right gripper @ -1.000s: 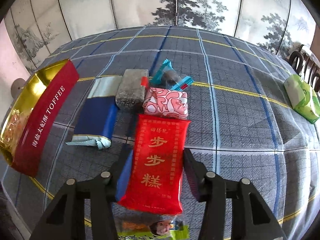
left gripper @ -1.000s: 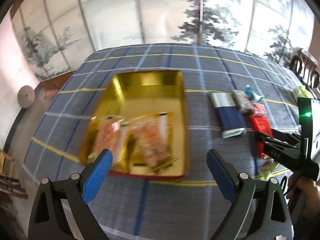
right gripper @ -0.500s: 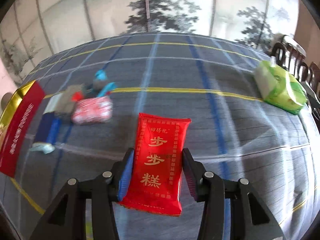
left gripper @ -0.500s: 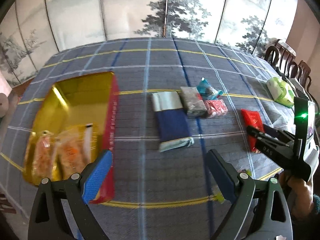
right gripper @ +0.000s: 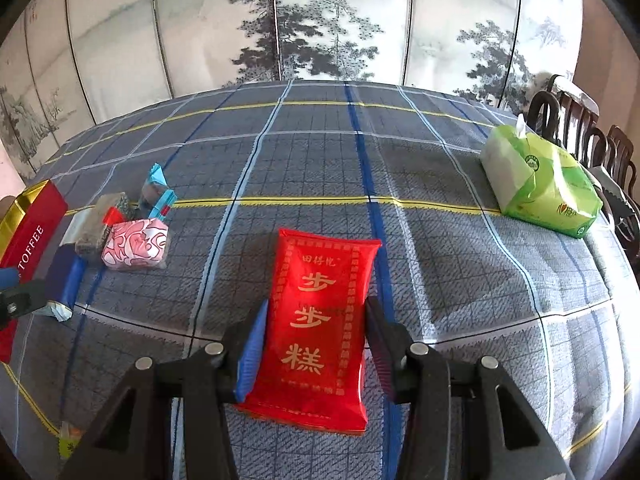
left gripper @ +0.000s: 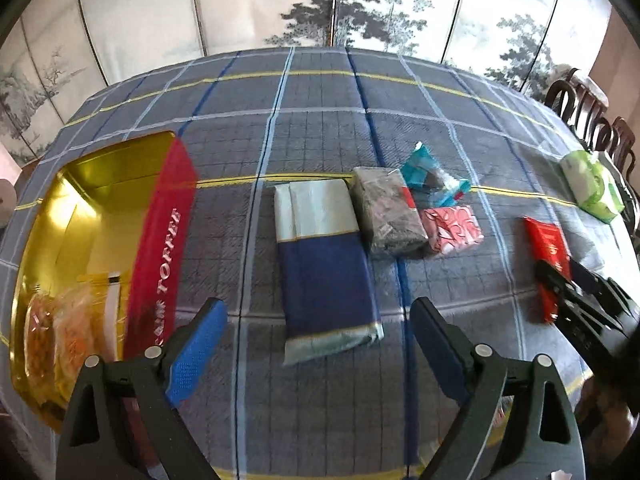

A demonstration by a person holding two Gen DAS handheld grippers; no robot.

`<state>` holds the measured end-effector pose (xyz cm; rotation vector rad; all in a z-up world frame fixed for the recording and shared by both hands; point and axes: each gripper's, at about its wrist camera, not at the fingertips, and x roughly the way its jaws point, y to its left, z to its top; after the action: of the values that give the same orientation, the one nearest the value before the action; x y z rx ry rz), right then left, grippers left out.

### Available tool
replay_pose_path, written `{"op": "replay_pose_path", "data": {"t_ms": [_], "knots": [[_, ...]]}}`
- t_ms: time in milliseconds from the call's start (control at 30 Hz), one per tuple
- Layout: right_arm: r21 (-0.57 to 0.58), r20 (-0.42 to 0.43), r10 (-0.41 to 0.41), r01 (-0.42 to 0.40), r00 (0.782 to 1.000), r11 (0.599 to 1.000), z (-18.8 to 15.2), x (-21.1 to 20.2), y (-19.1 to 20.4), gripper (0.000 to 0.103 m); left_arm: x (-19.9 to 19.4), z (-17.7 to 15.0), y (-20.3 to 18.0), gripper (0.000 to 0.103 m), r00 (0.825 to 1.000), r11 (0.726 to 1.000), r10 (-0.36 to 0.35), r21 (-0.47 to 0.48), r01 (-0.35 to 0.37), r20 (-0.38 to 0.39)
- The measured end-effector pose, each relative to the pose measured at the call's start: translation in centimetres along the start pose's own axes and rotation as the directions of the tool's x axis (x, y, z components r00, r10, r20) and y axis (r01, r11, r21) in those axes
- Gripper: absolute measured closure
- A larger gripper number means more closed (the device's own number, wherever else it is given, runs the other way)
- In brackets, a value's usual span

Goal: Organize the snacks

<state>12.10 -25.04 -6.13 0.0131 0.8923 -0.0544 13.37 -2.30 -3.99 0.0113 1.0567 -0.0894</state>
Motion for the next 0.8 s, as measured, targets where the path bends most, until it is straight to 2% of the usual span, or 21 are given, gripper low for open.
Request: {"op": "replay_pose_path", "data": {"t_ms": [67, 333, 500, 633, 733, 800], "knots": [[0.001, 0.0, 0.003, -0.003, 1.0, 1.0, 0.0, 0.0, 0.0, 0.054, 0.7, 0.2, 0.1, 0.019, 1.0, 1.0, -0.008, -0.012, 0.008, -0.017], [0.002, 0.0, 0.006, -0.006, 1.0, 1.0, 0.0, 0.1, 0.0, 0.053, 2.8, 1.0, 1.0, 0.025, 0.998, 0.998, -0.013, -0.067, 0.009, -0.059], [0.002, 0.0, 0.006, -0.006, 1.0, 1.0, 0.0, 0.1, 0.1, 0.053, 3.1, 1.5, 0.8, 0.032, 0.999, 0.999, 0.009, -0.036, -0.01, -0.044], [0.0, -0.001, 0.004, -0.004, 1.0, 1.0, 0.0, 0.1, 0.1, 0.053, 3.1, 1.6, 0.3, 0.045, 0.999, 0.999, 0.034, 0.001, -0.034, -0.035], [-0.001, -0.001, 0.003, -0.003, 1.0, 1.0, 0.0, 0.1, 0.2, 0.053, 2.7, 1.3, 0.4, 0.055, 0.999, 1.0, 0.024, 0.013, -0.023, -0.04], [-0.001, -0.001, 0.003, -0.003, 1.0, 1.0, 0.0, 0.1, 0.2, 0.053, 2.6, 1.1, 0.3, 0.056, 0.999, 0.999, 0.02, 0.027, -0.019, -0.045]]}}
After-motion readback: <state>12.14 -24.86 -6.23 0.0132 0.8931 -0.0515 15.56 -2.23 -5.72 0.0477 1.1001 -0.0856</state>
